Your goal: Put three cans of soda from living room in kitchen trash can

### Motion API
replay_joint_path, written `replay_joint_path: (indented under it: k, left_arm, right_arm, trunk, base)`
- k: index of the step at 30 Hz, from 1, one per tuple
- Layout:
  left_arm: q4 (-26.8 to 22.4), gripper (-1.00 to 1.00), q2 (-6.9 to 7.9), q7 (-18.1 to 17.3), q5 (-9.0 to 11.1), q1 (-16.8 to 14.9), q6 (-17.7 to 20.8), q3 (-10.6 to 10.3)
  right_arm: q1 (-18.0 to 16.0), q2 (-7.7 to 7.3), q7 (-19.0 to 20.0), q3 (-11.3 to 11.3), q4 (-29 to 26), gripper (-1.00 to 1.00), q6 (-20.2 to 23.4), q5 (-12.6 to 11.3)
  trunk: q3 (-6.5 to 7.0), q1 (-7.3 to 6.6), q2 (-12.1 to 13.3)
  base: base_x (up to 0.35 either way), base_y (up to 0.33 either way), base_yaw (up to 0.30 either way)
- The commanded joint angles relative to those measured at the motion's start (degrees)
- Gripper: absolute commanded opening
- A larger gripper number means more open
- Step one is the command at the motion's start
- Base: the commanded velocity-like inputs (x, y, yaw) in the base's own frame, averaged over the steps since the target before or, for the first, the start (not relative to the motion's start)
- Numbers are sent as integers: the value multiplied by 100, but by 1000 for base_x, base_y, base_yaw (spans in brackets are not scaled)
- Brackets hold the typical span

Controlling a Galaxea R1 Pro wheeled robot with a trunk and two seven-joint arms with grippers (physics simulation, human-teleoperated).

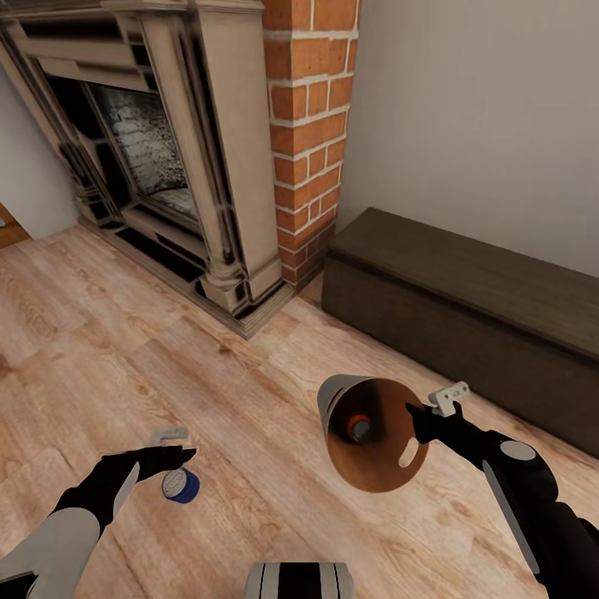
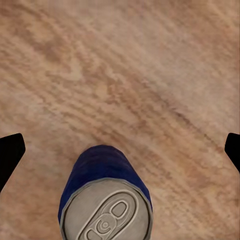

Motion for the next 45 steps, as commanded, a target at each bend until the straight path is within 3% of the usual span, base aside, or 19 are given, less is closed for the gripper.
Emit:
replay_joint_path:
  k: [1, 5, 8, 23, 30, 31, 39, 45]
  left_arm:
    - [0, 100, 0, 0, 0, 0, 0, 0]
    - [2, 100, 0, 7, -5, 0, -1, 0]
    - [23, 100, -11, 36, 10, 9, -5, 0]
    - [24, 100, -11, 36, 10, 9, -6, 0]
    - [-26, 100, -19, 52, -18, 26, 21, 8]
    - [-32, 100, -19, 51, -21, 26, 26, 9]
    - [-44, 100, -18, 127, -29, 26, 30, 9]
    - [-52, 100, -18, 172, -21, 26, 18, 11]
  right_arm:
    - [-2, 2, 18, 5, -5, -100, 12, -78]
    - [-1, 1, 20, -2, -5, -100, 13, -76]
    - [94, 38, 38, 85, 31, -100, -42, 87]
    - [90, 37, 36, 86, 31, -100, -40, 749]
    - [132, 259, 66, 12, 5, -100, -56, 991]
    - [131, 308, 75, 13, 2, -100, -52, -16]
    - [108, 325, 87, 47, -4, -100, 12, -21]
    - [0, 326, 113, 69, -11, -100, 96, -22]
  trunk:
    - [1, -1, 0]
    - [-88, 10, -6]
    - [-88, 11, -6]
    - [-110, 13, -8]
    - [-265, 31, -17]
    - [-287, 34, -18]
    - [-465, 55, -29]
    - [-465, 55, -29]
  base:
    - [8, 0, 0]
    - [3, 0, 0]
    - [0, 0, 0]
    - [0, 0, 0]
    - [0, 0, 0]
    - [0, 0, 0]
    - [0, 0, 0]
    - [0, 0, 0]
